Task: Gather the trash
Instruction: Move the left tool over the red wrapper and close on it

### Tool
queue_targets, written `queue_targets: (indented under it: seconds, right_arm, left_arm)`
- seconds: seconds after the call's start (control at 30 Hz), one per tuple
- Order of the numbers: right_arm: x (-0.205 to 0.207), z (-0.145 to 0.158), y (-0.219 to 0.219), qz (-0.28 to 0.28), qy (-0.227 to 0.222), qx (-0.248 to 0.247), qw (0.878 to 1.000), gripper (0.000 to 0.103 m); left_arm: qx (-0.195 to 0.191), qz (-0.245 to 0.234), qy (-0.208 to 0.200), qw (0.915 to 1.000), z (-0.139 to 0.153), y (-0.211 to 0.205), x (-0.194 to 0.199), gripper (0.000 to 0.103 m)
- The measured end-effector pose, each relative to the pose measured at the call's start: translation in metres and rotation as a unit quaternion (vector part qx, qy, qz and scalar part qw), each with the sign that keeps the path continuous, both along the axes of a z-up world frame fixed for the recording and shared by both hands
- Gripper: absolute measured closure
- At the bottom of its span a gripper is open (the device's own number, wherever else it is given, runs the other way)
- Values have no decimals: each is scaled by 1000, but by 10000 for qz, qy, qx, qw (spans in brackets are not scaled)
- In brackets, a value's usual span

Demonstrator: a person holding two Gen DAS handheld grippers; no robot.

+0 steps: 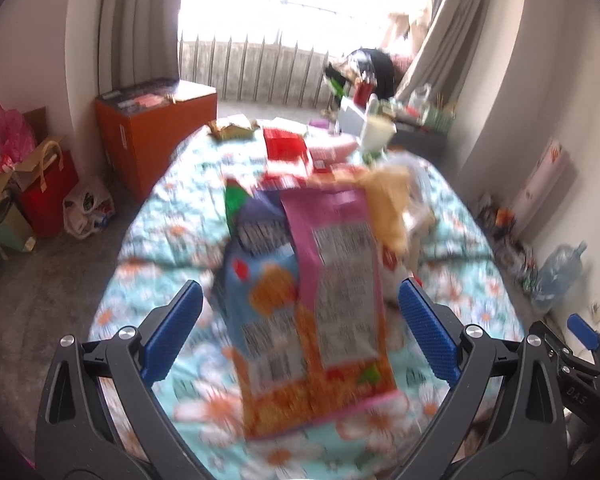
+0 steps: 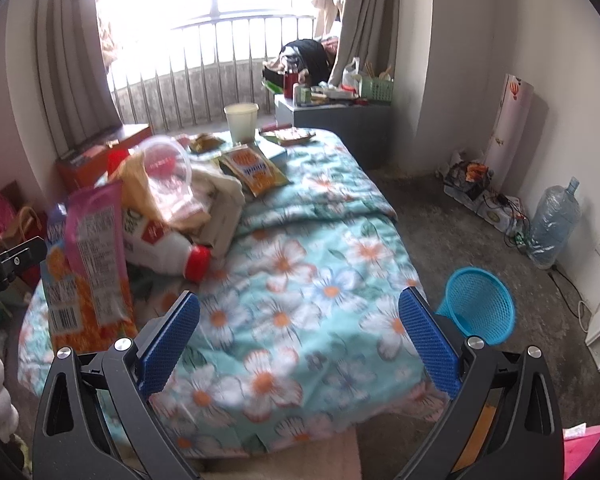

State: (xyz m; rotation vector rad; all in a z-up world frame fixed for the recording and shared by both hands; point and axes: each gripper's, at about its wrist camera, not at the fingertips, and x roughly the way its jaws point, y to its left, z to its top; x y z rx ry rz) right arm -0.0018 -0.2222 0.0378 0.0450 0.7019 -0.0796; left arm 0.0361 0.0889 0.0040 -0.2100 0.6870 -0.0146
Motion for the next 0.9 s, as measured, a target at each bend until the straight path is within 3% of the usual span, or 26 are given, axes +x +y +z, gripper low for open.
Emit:
queue_targets:
  seconds: [0.17, 0.4, 0.53, 0.7, 0.9]
  right_arm:
    - [14, 3, 9, 140, -355, 97, 9992, 6]
    - [39, 4, 4, 305, -327, 333, 9984, 6]
    - [57, 1, -6, 324, -242, 613, 9973, 6]
    - [76, -5, -20, 286, -169, 1008, 9943, 6]
    - [96, -16, -35, 196, 62, 1425, 9896, 6]
  left_arm:
    - [-178, 68, -447, 9988, 13, 33, 22, 9]
    - [-371, 104, -801, 9960, 28, 71, 58, 9]
    - [-797, -20, -630, 9948, 30, 96, 90, 9]
    - [-881, -139, -409, 9952, 29, 120, 137, 9]
    - [-1724, -909, 124, 9808, -5, 130, 204, 9]
